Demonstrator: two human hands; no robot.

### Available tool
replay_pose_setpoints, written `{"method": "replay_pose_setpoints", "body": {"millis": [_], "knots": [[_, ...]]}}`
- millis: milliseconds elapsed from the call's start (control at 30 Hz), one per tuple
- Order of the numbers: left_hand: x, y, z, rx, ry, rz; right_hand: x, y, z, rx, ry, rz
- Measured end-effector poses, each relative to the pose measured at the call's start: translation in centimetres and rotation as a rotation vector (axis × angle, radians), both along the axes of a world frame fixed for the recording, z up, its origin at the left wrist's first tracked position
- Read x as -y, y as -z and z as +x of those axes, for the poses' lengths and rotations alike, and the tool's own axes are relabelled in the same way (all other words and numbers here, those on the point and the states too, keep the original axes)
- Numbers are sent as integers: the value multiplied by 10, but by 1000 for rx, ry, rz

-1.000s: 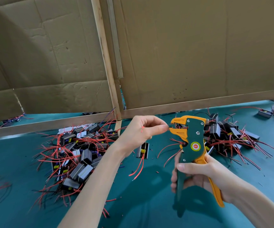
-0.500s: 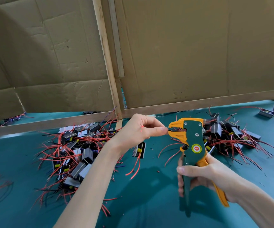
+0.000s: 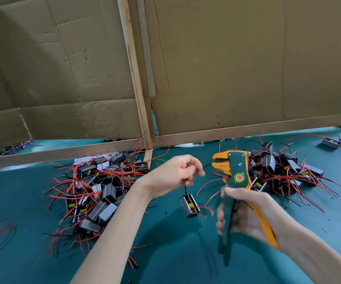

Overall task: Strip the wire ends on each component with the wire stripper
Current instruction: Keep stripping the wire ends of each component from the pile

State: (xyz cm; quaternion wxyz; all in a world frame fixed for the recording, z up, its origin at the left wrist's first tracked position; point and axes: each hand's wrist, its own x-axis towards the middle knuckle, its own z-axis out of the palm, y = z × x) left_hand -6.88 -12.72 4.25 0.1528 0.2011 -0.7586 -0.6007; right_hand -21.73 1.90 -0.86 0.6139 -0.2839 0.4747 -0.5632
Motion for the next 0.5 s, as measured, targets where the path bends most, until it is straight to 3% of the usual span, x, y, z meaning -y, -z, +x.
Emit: {"method": "replay_pose_setpoints", "body": {"millis": [167, 367, 500], "knots": [[11, 29, -11, 206, -155, -276, 4, 6, -11, 89, 61, -24], [17, 54, -16, 212, -194, -298, 1, 2, -18, 177, 83, -45], [24, 67, -18, 274, -317, -540, 1, -1, -17, 241, 77, -58]]}}
